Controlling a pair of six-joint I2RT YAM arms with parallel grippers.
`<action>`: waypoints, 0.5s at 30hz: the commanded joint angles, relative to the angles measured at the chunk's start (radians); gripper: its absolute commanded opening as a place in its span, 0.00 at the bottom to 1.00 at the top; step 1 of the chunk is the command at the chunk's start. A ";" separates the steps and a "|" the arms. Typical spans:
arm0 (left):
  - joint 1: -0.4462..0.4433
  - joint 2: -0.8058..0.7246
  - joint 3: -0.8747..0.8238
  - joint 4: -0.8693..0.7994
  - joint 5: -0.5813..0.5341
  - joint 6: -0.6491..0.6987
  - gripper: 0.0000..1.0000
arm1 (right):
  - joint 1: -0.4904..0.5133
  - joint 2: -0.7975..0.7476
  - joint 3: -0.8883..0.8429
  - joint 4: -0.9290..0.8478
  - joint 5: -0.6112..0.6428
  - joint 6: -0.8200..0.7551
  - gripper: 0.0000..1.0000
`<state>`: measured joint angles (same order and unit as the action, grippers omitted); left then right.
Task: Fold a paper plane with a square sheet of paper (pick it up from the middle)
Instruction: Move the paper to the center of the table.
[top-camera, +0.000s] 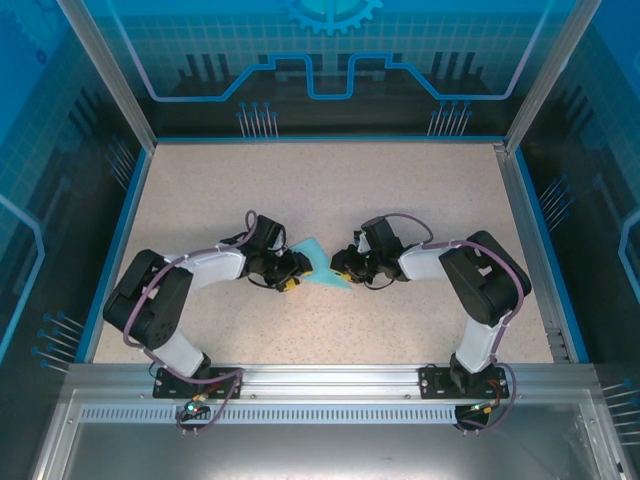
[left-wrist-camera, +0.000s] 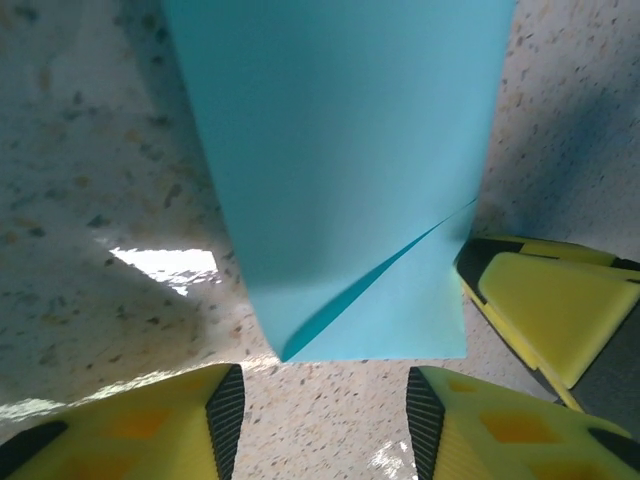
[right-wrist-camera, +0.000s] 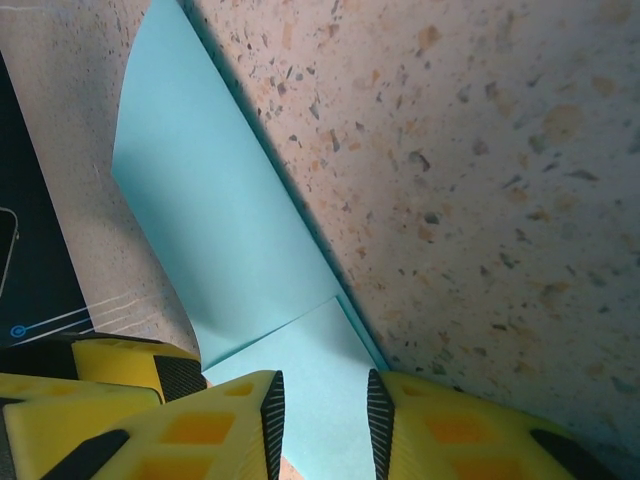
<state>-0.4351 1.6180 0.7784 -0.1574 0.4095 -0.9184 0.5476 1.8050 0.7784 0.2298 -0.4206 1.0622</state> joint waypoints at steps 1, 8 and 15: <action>-0.007 0.030 0.041 0.006 0.014 -0.002 0.49 | -0.021 0.049 -0.034 -0.060 0.026 0.002 0.31; -0.008 0.056 0.049 0.009 0.008 -0.010 0.53 | -0.029 0.049 -0.040 -0.055 0.025 0.004 0.31; -0.008 0.050 0.033 0.022 0.017 -0.032 0.57 | -0.034 0.048 -0.044 -0.050 0.022 0.010 0.31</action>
<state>-0.4351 1.6680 0.8070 -0.1459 0.4095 -0.9234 0.5369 1.8069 0.7689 0.2504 -0.4412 1.0660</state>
